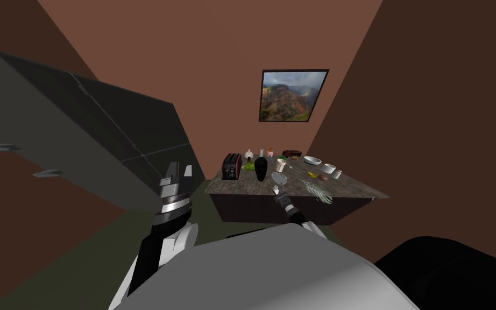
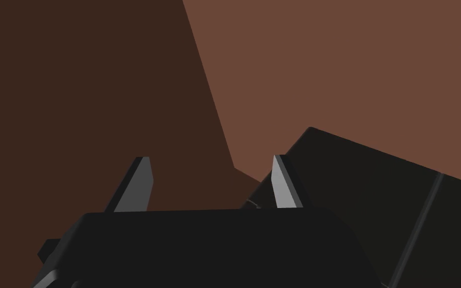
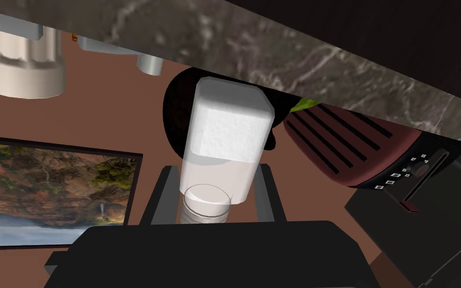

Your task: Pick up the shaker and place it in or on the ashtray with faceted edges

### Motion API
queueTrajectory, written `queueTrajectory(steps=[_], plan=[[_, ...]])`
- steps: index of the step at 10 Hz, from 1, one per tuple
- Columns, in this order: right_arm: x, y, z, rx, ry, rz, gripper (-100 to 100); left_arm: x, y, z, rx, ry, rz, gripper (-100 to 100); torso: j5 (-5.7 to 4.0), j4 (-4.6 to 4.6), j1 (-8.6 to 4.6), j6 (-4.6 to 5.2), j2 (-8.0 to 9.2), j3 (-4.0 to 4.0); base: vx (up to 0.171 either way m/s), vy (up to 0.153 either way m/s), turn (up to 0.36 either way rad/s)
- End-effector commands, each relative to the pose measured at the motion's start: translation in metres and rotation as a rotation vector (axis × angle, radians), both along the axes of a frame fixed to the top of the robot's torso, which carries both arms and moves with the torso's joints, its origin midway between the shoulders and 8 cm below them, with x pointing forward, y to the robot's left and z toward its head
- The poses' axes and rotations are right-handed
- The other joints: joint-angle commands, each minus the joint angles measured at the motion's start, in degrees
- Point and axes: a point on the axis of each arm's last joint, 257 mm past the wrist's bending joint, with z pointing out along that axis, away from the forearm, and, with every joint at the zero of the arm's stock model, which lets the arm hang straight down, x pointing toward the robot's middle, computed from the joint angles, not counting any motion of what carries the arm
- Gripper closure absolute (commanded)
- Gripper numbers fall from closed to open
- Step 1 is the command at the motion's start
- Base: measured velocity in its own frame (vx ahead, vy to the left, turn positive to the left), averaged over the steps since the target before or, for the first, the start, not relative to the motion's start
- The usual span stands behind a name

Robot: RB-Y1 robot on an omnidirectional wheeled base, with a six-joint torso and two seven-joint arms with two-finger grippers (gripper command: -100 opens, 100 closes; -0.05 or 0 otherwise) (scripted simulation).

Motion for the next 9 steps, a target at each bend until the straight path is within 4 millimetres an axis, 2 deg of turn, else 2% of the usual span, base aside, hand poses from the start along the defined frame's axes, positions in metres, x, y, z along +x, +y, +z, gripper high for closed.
queueTrajectory(steps=[1,5,7,9], plan=[[-0.013,-0.01,-0.006,0.027,0.024,-0.026,100,0.0,0.0,0.0,0.0,0.0,0.0,0,0.0,0.0,0.0,0.0,0.0,0.0,-0.137,-0.162,0.209],[-0.029,-0.027,-0.012,0.093,0.055,-0.088,100,0.0,0.0,0.0,0.0,0.0,0.0,0,-0.12,-0.12,-0.24,0.07,-0.05,-0.09,-0.155,-0.159,0.161],[-0.022,-0.034,-0.011,0.119,0.06,-0.126,100,0.0,0.0,0.0,0.0,0.0,0.0,0,-0.16,-0.13,-0.42,0.05,-0.2,-0.16,-0.094,-0.168,0.117],[-0.007,-0.037,-0.007,0.119,0.054,-0.143,100,0.0,0.0,0.0,0.0,0.0,0.0,0,-0.11,-0.21,-0.06,0.02,-0.75,-0.45,0.029,-0.052,0.007]])
